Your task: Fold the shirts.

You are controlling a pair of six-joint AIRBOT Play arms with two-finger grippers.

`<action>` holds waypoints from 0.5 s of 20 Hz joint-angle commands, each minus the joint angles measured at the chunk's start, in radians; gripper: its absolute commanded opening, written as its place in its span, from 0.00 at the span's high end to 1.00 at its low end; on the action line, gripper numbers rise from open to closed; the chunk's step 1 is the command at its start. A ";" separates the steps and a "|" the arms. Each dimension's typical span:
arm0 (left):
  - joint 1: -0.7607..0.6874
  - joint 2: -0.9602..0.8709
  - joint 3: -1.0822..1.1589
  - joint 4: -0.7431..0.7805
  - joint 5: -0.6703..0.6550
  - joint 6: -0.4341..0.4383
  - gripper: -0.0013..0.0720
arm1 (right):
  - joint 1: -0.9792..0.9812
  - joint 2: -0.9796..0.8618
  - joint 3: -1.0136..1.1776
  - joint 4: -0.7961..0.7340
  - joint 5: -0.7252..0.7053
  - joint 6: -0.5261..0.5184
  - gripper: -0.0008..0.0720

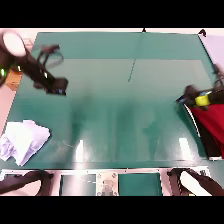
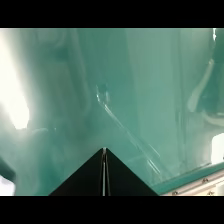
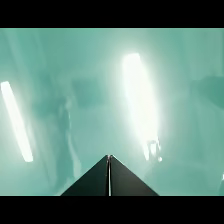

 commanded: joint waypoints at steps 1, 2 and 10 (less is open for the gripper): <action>-0.060 0.238 -0.383 -0.005 0.123 -0.079 0.96 | 0.228 0.083 -0.200 0.003 -0.116 -0.005 0.96; -0.061 0.289 -0.453 -0.007 0.137 -0.090 0.96 | 0.279 0.085 -0.219 0.003 -0.139 -0.005 0.96; -0.061 0.363 -0.541 0.014 0.143 -0.107 0.95 | 0.417 0.084 -0.228 0.003 -0.157 -0.002 0.96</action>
